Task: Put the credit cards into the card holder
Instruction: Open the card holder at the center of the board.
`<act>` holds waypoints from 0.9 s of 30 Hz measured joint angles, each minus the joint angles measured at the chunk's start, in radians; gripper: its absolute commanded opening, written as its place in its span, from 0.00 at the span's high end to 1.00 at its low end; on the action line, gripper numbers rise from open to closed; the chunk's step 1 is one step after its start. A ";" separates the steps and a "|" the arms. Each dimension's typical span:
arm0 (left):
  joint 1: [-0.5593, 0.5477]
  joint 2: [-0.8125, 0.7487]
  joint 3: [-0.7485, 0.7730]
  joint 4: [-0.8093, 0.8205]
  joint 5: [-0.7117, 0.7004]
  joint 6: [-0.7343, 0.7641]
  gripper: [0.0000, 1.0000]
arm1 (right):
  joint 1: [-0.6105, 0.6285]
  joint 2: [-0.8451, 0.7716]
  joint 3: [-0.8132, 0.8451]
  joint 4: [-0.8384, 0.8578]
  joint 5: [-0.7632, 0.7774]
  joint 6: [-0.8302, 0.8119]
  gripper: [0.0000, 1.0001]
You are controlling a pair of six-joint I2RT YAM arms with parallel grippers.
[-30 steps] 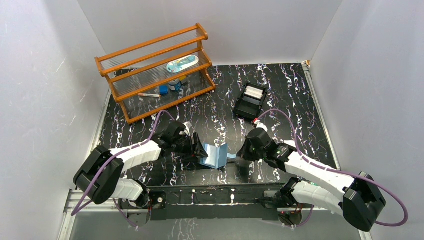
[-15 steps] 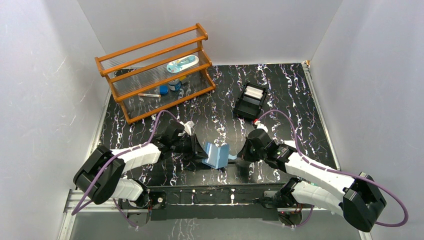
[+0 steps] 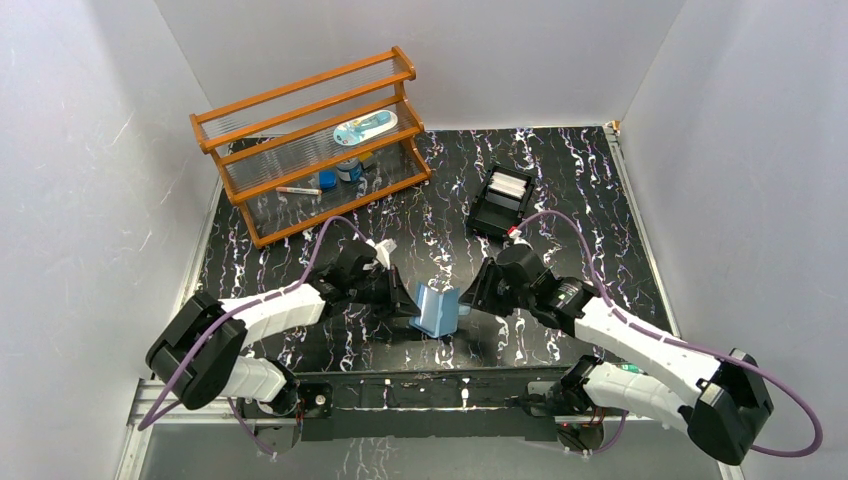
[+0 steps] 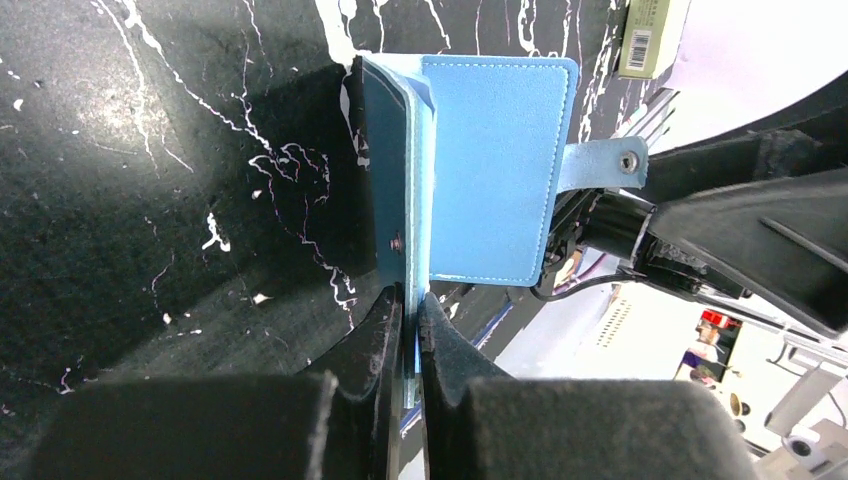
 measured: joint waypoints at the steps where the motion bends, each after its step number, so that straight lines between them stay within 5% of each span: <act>1: -0.006 -0.005 0.003 -0.008 -0.011 0.002 1.00 | 0.000 -0.009 0.002 0.010 -0.014 0.016 0.48; 27: -0.042 -0.059 0.015 -0.130 -0.142 0.017 1.00 | 0.028 0.261 0.143 0.164 -0.127 0.044 0.38</act>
